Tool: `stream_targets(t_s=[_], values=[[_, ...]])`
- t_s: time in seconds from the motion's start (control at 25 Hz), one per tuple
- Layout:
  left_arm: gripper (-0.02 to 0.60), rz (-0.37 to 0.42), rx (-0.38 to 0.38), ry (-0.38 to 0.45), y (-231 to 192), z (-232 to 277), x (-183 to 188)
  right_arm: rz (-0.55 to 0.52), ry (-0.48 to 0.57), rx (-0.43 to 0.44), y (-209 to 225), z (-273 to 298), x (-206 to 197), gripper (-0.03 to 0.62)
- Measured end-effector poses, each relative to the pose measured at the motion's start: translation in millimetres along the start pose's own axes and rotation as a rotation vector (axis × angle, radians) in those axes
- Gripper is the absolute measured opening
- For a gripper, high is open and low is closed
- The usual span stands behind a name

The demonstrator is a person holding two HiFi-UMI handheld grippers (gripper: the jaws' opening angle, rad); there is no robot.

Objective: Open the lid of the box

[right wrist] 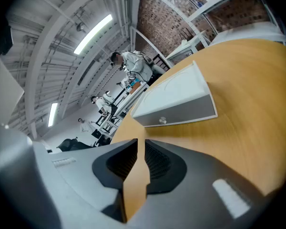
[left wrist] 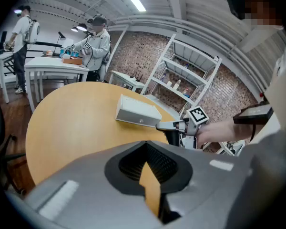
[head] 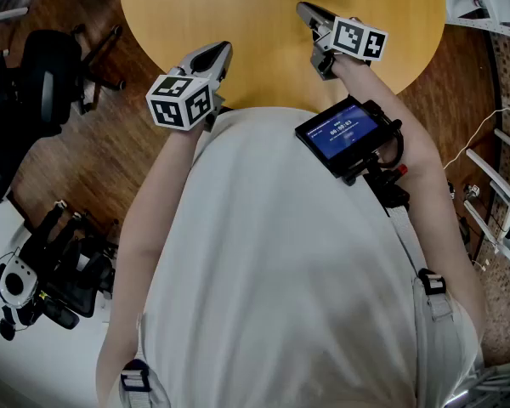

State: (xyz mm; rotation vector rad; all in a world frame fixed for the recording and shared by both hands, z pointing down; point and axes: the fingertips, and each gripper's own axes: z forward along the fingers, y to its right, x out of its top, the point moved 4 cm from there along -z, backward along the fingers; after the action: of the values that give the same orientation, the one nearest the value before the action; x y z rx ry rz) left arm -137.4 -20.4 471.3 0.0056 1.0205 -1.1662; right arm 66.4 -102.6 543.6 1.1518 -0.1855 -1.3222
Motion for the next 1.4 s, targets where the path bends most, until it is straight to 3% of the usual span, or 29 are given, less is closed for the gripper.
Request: stream_targets(t_s=[0.08,0.4,0.56,0.8,1.08,1.4], values=[[0.000,0.002,0.001,-0.005,0.9,-2.0,-1.7,0.017,0.005,-0.024,6.3,6.4,10.9,0.075],[0.000,-0.029,0.031,-0.003,7.3,-15.7,-12.5,0.098,0.025,-0.064,22.9,20.7,41.9,0.092],[0.000,-0.043,0.032,-0.009,11.7,-14.5,-17.2,0.139,-0.015,-0.064,26.1,29.7,45.3,0.158],[0.000,-0.052,0.037,-0.024,9.7,-8.3,-17.5,0.194,-0.025,-0.107,41.5,42.8,48.2,0.109],[0.000,-0.059,0.043,-0.030,-9.1,1.5,-10.8,0.216,-0.034,-0.077,46.0,68.1,57.7,0.064],[0.000,-0.027,0.029,-0.013,15.6,-12.3,-17.3,0.254,-0.062,-0.017,27.8,30.3,15.0,0.063]])
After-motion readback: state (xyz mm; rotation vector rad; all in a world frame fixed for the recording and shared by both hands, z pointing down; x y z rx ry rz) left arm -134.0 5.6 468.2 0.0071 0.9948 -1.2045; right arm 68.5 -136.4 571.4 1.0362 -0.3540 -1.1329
